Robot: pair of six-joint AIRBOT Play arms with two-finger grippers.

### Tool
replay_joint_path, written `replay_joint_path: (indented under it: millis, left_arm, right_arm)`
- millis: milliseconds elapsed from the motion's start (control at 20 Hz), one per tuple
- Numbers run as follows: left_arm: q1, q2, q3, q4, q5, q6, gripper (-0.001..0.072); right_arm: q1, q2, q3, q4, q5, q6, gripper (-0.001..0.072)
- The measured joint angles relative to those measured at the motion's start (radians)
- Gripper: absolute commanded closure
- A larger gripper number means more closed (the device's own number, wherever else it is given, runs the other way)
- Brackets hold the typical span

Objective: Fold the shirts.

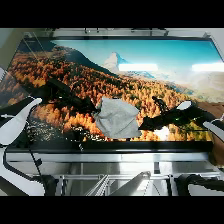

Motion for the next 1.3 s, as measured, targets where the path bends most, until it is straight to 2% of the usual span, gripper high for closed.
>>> replay_joint_path:
  millis: [50, 100, 150, 300, 500, 650, 800, 1000, 1300]
  left_arm:
    - [-0.018, -0.005, -0.001, -0.010, -0.021, 0.000, 0.0387]
    - [-0.031, -0.011, -0.002, -0.010, -0.035, -0.001, 0.0576]
    - [-0.041, -0.018, -0.003, -0.004, -0.052, 0.000, 0.0693]
    - [-0.047, -0.021, 0.001, -0.002, -0.054, -0.001, 0.0694]
    - [0.022, 0.100, 0.071, 0.025, 0.048, 0.000, 0.0695]
    - [0.120, 0.261, 0.178, 0.024, 0.143, -0.009, 0.0695]
    - [0.222, 0.431, 0.303, 0.016, 0.222, -0.017, 0.0694]
    - [0.299, 0.579, 0.433, 0.005, 0.308, -0.024, 0.0692]
    - [0.292, 0.650, 0.487, 0.055, 0.416, -0.024, 0.0686]
  right_arm:
    - [0.000, 0.000, 0.000, 0.009, 0.005, -0.003, 0.0696]
    - [0.000, 0.000, 0.000, 0.017, 0.010, -0.005, 0.0696]
    - [0.000, 0.000, 0.000, 0.025, 0.019, -0.013, 0.0696]
    - [-0.002, 0.018, 0.002, 0.072, 0.069, -0.043, 0.0696]
    - [-0.072, 0.138, 0.077, 0.192, 0.197, -0.092, 0.0696]
    - [-0.233, 0.300, 0.205, 0.286, 0.224, -0.107, 0.0697]
    - [-0.460, 0.467, 0.330, 0.391, 0.189, -0.113, 0.0697]
    - [-0.698, 0.600, 0.402, 0.459, 0.194, -0.098, 0.0696]
    - [-0.771, 0.615, 0.422, 0.468, 0.260, -0.082, 0.0696]
